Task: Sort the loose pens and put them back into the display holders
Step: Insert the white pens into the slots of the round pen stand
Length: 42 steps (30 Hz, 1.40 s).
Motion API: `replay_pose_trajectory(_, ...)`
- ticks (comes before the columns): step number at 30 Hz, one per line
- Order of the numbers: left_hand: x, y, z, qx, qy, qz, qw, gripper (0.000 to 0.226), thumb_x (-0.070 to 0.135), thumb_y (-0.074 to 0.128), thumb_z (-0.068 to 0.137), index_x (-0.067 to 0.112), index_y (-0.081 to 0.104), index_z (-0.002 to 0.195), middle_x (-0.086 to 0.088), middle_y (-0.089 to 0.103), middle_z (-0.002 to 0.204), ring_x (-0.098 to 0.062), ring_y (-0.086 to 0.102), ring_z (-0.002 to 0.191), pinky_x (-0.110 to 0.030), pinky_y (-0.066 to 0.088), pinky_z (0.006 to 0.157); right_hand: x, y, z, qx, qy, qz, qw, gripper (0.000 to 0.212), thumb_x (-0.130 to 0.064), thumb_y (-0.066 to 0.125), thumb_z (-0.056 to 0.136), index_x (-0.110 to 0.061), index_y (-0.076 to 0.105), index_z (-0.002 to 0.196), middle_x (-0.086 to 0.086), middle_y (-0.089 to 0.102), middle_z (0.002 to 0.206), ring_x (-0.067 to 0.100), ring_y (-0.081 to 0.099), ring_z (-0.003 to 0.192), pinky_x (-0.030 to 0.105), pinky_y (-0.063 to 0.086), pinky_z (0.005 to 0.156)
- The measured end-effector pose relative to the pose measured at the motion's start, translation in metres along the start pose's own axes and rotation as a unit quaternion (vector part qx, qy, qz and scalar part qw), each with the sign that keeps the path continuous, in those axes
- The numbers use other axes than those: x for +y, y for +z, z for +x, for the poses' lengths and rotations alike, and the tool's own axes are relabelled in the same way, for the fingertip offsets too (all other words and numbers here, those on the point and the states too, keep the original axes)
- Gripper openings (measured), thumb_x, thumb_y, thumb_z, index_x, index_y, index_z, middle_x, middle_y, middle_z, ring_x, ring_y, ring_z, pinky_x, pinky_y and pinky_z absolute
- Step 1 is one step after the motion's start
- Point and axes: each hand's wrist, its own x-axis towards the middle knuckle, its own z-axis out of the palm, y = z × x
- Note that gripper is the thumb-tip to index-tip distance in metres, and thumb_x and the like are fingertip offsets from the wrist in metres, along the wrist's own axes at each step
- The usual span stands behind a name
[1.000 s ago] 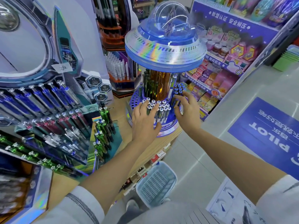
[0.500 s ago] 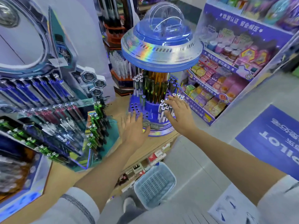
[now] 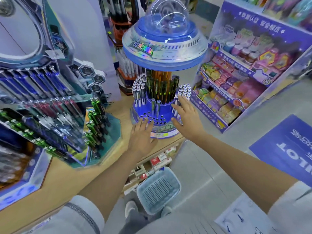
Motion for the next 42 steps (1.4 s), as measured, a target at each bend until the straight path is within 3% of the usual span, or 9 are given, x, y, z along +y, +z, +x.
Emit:
replay_pose_trajectory(4,-0.002,-0.002,0.004,0.023,-0.043,0.011,0.999,0.081,0.051,0.047,0.094,0.025,0.0,0.154,-0.009,-0.014,0.161,-0.025,-0.016,0.148,-0.044,-0.006,0.117,-0.008,0.013,-0.02,-0.025,-0.06,0.001,0.998,0.05,-0.033,0.047,0.093,-0.012,0.05,0.138,0.013,0.035,0.153,0.031,0.03,0.143,0.046,0.024,0.114)
replay_pose_trajectory(9,0.0,0.004,0.008,-0.011,-0.052,0.003,0.999,0.082,0.051,0.045,0.094,0.023,-0.002,0.154,-0.009,-0.015,0.16,-0.024,-0.016,0.148,-0.042,-0.002,0.118,0.002,0.028,-0.033,-0.126,0.012,-0.014,0.992,0.062,-0.037,0.051,0.097,-0.017,0.027,0.151,0.005,0.019,0.16,0.022,0.006,0.15,0.039,0.009,0.118)
replay_pose_trajectory(17,0.009,0.014,0.006,-0.032,-0.034,-0.015,0.999,0.081,0.039,0.049,0.094,0.022,-0.002,0.155,-0.006,-0.015,0.161,-0.024,-0.014,0.148,-0.041,0.003,0.121,0.022,0.023,-0.026,-0.157,0.022,0.001,0.987,0.061,-0.035,0.052,0.097,-0.014,0.03,0.15,0.007,0.017,0.16,0.024,0.0,0.15,0.04,0.011,0.12)
replay_pose_trajectory(20,0.008,0.012,-0.003,-0.009,-0.026,-0.042,0.999,0.078,0.033,0.05,0.094,0.021,0.002,0.155,-0.007,-0.013,0.161,-0.023,-0.01,0.149,-0.039,0.006,0.121,0.019,0.025,-0.027,-0.11,0.005,0.013,0.994,0.054,-0.034,0.052,0.095,-0.01,0.044,0.142,0.012,0.031,0.155,0.031,0.015,0.148,0.048,0.022,0.117)
replay_pose_trajectory(24,-0.008,0.01,-0.045,0.044,-0.036,-0.054,0.997,0.064,0.022,0.055,0.09,0.017,0.031,0.149,-0.012,0.022,0.157,-0.026,0.025,0.142,-0.039,0.023,0.114,-0.02,0.036,-0.028,-0.043,-0.078,0.064,0.994,0.045,-0.032,0.045,0.088,-0.012,0.057,0.127,0.012,0.049,0.141,0.03,0.043,0.131,0.044,0.034,0.104)
replay_pose_trajectory(28,-0.05,0.026,-0.109,0.052,-0.09,-0.058,0.993,0.05,0.014,0.065,0.073,0.011,0.06,0.123,-0.017,0.057,0.127,-0.037,0.057,0.114,-0.046,0.046,0.091,-0.086,0.067,-0.034,-0.097,-0.146,0.13,0.976,0.042,-0.029,0.045,0.086,-0.015,0.059,0.123,0.007,0.057,0.13,0.019,0.048,0.119,0.039,0.035,0.098)
replay_pose_trajectory(36,-0.154,0.044,-0.228,-0.041,-0.269,-0.003,0.962,0.071,0.033,0.057,0.087,0.019,0.026,0.149,-0.013,0.014,0.158,-0.031,0.013,0.146,-0.039,0.016,0.115,-0.201,0.152,-0.072,-0.294,-0.135,0.042,0.945,0.057,-0.027,0.059,0.09,-0.013,0.042,0.143,0.012,0.032,0.154,0.027,0.033,0.14,0.039,0.023,0.111)
replay_pose_trajectory(39,-0.185,0.046,-0.249,-0.077,-0.23,0.021,0.97,0.074,0.033,0.051,0.091,0.021,0.013,0.153,-0.006,-0.001,0.162,-0.027,0.005,0.148,-0.041,0.009,0.117,-0.224,0.171,-0.084,-0.263,-0.058,-0.001,0.963,0.055,-0.031,0.06,0.089,-0.01,0.046,0.138,0.014,0.034,0.15,0.032,0.03,0.139,0.043,0.019,0.11)
replay_pose_trajectory(42,-0.209,0.039,-0.266,-0.044,-0.164,-0.045,0.984,0.064,0.025,0.052,0.088,0.019,0.031,0.149,-0.006,0.016,0.16,-0.026,0.017,0.145,-0.04,0.013,0.117,-0.253,0.182,-0.087,-0.197,0.027,-0.01,0.98,0.044,-0.031,0.058,0.087,-0.005,0.058,0.122,0.02,0.048,0.136,0.038,0.042,0.125,0.046,0.026,0.104)
